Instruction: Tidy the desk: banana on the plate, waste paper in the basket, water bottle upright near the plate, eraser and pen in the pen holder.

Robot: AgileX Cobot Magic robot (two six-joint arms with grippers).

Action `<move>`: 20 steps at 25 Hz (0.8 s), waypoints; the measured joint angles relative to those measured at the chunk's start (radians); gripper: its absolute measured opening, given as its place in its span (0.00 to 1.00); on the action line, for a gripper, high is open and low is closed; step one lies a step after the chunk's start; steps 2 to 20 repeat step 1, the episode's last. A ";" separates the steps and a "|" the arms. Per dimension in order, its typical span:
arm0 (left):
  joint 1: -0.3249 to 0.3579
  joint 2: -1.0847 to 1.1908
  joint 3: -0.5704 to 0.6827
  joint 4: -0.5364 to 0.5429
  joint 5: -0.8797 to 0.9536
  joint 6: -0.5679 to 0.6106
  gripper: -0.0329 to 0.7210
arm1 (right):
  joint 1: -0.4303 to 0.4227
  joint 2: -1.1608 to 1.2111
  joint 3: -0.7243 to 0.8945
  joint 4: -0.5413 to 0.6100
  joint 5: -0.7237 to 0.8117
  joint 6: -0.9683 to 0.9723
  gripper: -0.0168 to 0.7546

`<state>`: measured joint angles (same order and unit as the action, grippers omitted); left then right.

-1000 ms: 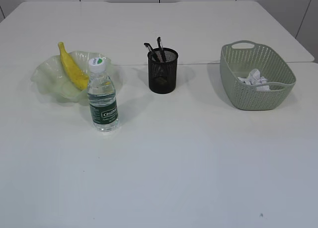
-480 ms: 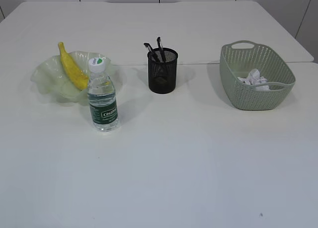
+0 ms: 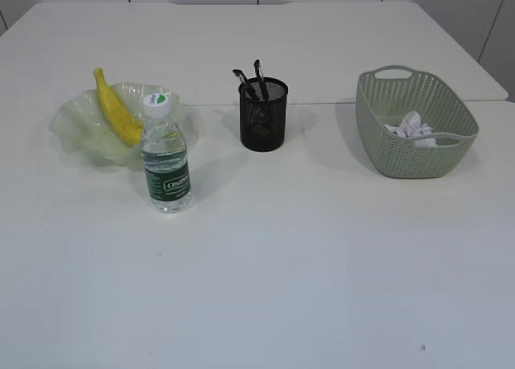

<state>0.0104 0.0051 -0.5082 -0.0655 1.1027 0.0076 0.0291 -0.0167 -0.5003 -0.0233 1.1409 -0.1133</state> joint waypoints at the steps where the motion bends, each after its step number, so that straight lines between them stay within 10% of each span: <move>1: 0.000 0.000 0.000 0.000 0.000 0.000 0.56 | 0.000 0.000 0.000 0.000 0.000 0.000 0.24; 20: 0.000 0.000 0.000 0.000 0.000 0.000 0.56 | 0.000 0.000 0.000 0.000 0.000 0.000 0.24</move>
